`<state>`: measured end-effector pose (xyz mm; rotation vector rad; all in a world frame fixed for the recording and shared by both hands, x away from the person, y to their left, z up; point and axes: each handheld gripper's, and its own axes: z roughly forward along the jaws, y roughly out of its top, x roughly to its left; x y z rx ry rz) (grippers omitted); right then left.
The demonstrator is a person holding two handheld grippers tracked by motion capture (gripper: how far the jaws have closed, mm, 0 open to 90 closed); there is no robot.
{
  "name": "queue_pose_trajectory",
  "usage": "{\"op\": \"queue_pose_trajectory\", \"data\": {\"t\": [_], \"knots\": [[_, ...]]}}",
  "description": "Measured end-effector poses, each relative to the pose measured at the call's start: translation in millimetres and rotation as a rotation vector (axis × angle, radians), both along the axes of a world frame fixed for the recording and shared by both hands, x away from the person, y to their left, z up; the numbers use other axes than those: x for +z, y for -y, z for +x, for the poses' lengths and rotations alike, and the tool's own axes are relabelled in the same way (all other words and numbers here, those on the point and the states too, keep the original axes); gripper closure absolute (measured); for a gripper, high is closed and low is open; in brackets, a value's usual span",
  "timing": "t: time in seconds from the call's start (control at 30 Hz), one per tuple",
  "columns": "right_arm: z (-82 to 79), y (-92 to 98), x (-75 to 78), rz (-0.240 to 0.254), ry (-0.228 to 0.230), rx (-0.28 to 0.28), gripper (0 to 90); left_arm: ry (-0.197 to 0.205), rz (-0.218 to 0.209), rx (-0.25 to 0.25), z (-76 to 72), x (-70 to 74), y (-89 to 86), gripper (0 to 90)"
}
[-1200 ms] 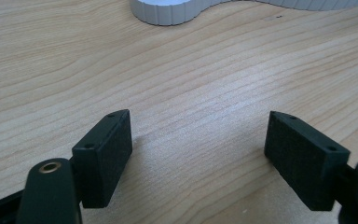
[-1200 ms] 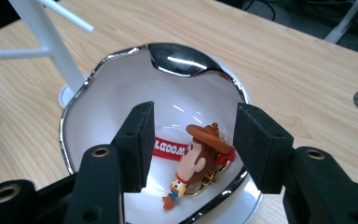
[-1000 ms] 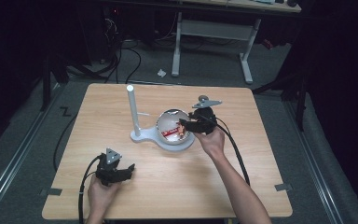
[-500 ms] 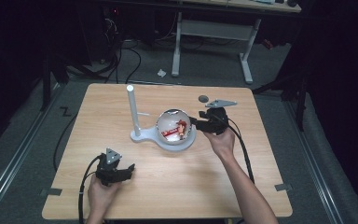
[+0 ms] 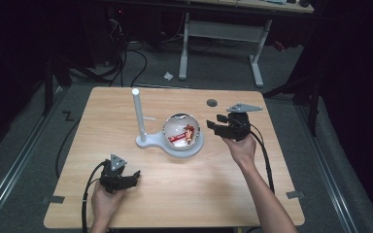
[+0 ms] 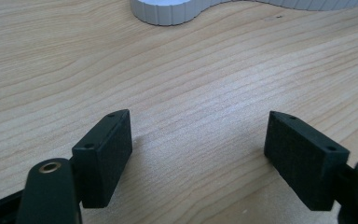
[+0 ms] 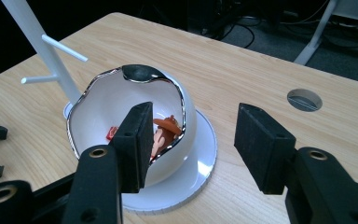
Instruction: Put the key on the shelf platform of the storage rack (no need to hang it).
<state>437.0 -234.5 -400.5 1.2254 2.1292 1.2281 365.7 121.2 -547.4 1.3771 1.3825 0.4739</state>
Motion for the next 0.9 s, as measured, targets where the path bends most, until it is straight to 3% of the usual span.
{"op": "queue_pose_trajectory", "data": {"t": [0.1, 0.37, 0.9], "knots": [[-4.2, 5.9, 1.1, 0.021, 0.010, -0.005, 46.7, 0.000, 0.000, 0.000, 0.0, 0.0, 0.0, 23.5], [-12.1, 26.5, 1.0, 0.059, -0.016, -0.033, 44.5, 0.000, -0.001, 0.001, 0.1, 0.0, 0.1, 23.5], [-33.6, 40.6, 15.3, 0.070, 0.006, -0.033, 42.5, 0.000, -0.001, 0.001, 0.1, 0.0, 0.0, 23.6]]}}
